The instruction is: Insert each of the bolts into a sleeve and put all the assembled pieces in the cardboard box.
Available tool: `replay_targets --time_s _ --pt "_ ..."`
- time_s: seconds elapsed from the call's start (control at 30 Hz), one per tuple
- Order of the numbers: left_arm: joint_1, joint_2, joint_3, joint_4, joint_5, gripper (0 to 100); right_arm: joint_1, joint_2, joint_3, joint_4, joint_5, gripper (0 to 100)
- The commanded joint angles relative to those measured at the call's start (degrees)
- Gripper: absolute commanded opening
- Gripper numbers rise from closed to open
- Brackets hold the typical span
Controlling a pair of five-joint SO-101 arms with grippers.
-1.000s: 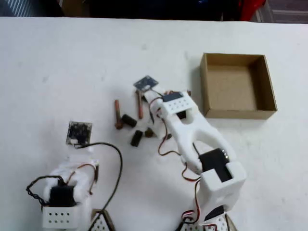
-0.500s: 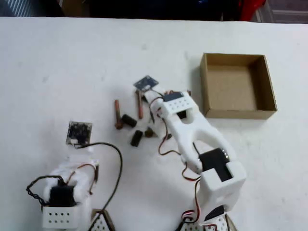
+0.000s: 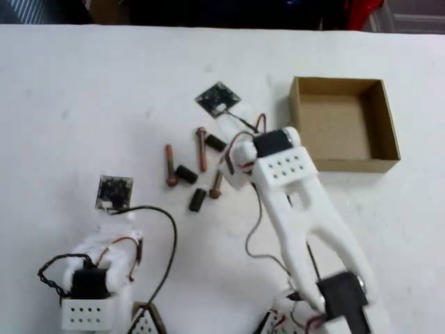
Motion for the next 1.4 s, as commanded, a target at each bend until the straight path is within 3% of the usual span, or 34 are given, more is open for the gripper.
replay_targets --time_s 0.0,0.33,0.93,1.37 --pt "-0.40 -0.40 -0.18 -1.41 0.62 2 0.31 -9.01 -0.70 3.38 0.97 1.6" --pt "-0.40 -0.40 -0.18 -1.41 0.62 2 0.31 -23.16 0.44 9.54 0.97 1.6" --pt "-0.40 -0.40 -0.18 -1.41 0.62 2 0.22 -49.10 24.09 4.44 1.49 1.6" --pt "-0.40 -0.40 -0.18 -1.41 0.62 2 -0.04 -51.38 42.55 -15.87 1.41 1.6"
